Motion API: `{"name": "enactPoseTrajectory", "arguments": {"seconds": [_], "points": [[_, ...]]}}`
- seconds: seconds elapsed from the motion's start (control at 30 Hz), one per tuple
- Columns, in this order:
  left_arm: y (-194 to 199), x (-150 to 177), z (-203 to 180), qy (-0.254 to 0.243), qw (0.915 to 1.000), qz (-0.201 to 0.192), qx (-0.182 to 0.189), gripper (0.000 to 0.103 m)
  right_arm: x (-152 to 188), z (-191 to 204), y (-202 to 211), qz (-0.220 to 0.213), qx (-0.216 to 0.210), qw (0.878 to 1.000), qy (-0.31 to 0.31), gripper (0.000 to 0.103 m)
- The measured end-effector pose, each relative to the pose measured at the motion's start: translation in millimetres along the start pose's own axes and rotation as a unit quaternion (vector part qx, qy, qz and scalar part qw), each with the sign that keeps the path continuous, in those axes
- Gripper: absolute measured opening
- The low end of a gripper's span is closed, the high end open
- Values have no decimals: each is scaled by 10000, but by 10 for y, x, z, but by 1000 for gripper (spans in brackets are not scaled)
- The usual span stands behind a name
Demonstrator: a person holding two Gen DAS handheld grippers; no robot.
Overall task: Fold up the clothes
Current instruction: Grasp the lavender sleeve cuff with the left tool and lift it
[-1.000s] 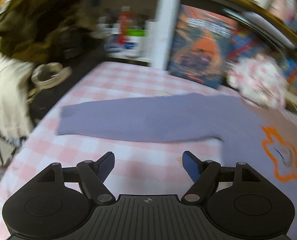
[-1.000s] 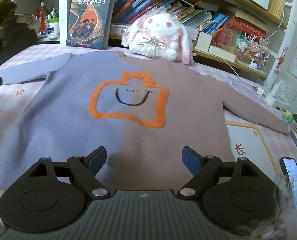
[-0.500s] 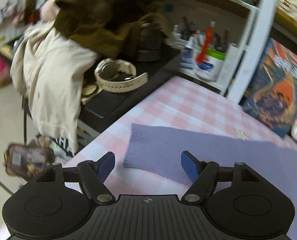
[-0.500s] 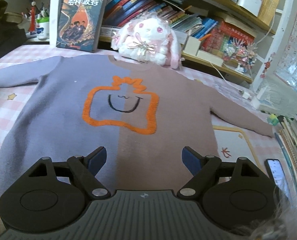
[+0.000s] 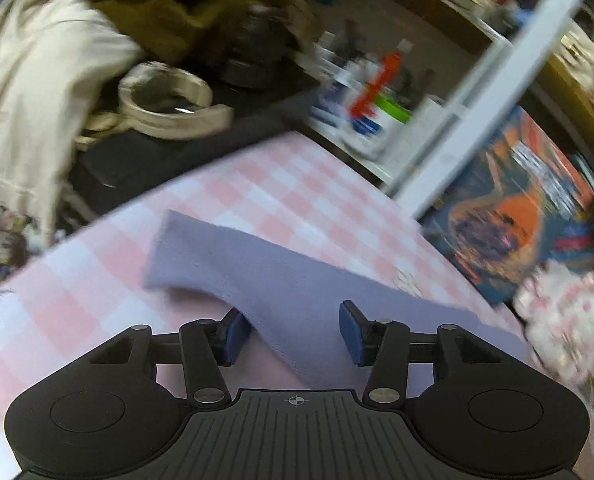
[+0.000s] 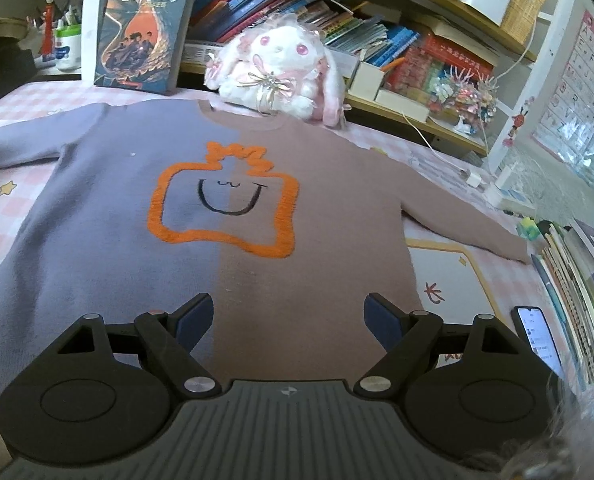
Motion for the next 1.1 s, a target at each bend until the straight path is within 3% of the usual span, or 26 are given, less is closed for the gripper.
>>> {"name": "enactPoseTrajectory", "arguments": {"seconds": [0.1, 0.2, 0.27, 0.33, 0.5, 0.6, 0.8, 1.1], "points": [[2, -102, 121, 295, 9995, -53, -69, 44, 3, -19, -2, 25, 30, 10000, -39, 82], [-29, -107, 139, 202, 9997, -37, -160, 30, 6, -49, -18, 64, 59, 9999, -107, 82], [-52, -109, 153, 154, 9996, -30, -227, 9, 5, -55, -24, 74, 59, 9999, -114, 82], [-56, -116, 179, 181, 9994, -25, -292, 4, 10, -55, -25, 79, 39, 9999, -95, 82], [83, -122, -1, -89, 9994, -281, -183, 3, 54, -111, -24, 105, 17, 9999, -130, 82], [186, -136, -265, -394, 9982, -438, 67, 3, 89, -184, -33, 113, 8, 9997, -216, 82], [422, -31, -969, -1050, 9902, -667, 637, 3, 117, -350, -103, 18, -177, 9995, -248, 82], [652, 461, -2241, -1625, 9761, -592, 1320, 3, 81, -788, -245, -290, -832, 9961, -83, 81]]}}
Point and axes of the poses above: each gripper's, at about its wrist camera, not at the fingertips, and y roughly against the way its jaws point, z to its left, x to its underside, the point moved 4 cm from there along -y, roughly the way its jaws point, and after that the axes turned 6 degrees about y, right-handed, at the moved point
